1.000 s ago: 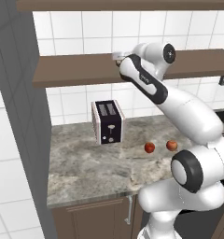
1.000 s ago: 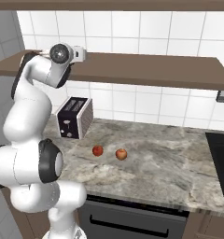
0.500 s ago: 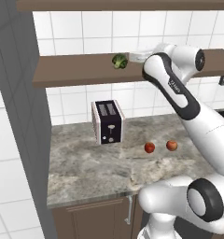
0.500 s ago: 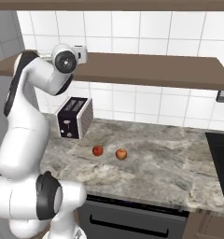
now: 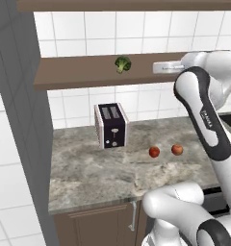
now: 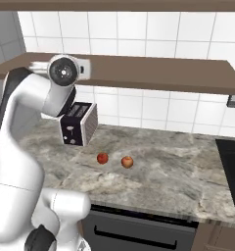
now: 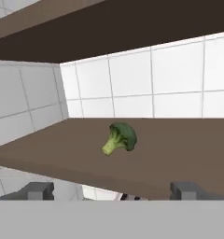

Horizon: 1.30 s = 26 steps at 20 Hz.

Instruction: Pick the broccoli, apple, apple from the counter and place them in the cabinet.

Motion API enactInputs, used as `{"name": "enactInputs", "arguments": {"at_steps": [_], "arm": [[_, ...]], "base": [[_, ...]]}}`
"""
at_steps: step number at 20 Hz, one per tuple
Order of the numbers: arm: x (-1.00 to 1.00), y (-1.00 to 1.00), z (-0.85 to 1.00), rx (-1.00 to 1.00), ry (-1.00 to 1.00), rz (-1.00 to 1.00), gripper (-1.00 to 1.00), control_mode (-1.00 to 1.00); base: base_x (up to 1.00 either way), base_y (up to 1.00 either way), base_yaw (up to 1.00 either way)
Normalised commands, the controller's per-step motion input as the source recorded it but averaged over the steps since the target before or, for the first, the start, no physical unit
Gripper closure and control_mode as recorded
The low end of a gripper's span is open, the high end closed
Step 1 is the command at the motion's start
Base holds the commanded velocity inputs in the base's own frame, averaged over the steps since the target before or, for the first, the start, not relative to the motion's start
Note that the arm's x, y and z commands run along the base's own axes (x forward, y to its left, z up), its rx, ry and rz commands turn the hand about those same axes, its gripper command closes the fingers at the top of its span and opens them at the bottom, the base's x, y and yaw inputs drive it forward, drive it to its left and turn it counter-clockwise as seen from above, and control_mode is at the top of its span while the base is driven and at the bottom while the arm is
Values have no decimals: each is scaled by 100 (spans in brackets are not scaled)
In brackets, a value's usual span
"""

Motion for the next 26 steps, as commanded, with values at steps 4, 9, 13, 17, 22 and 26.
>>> {"name": "enactInputs", "arguments": {"at_steps": [4, 9, 13, 17, 22, 26], "arm": [[-100, -2, 8, 0, 40, -5, -100, -100], [-95, 0, -22, 1, 31, -5, -100, -100], [-69, -4, -83, 0, 17, -1, -100, -100], [-20, -9, -100, -1, 19, 0, -100, -100], [17, -32, -100, -1, 19, 0, -100, -100], [58, -38, -88, 0, 17, 0, -100, -100]], "base": [[0, 0, 0], [0, 0, 0], [0, 0, 0], [0, 0, 0], [0, 0, 0], [0, 0, 0]]}}
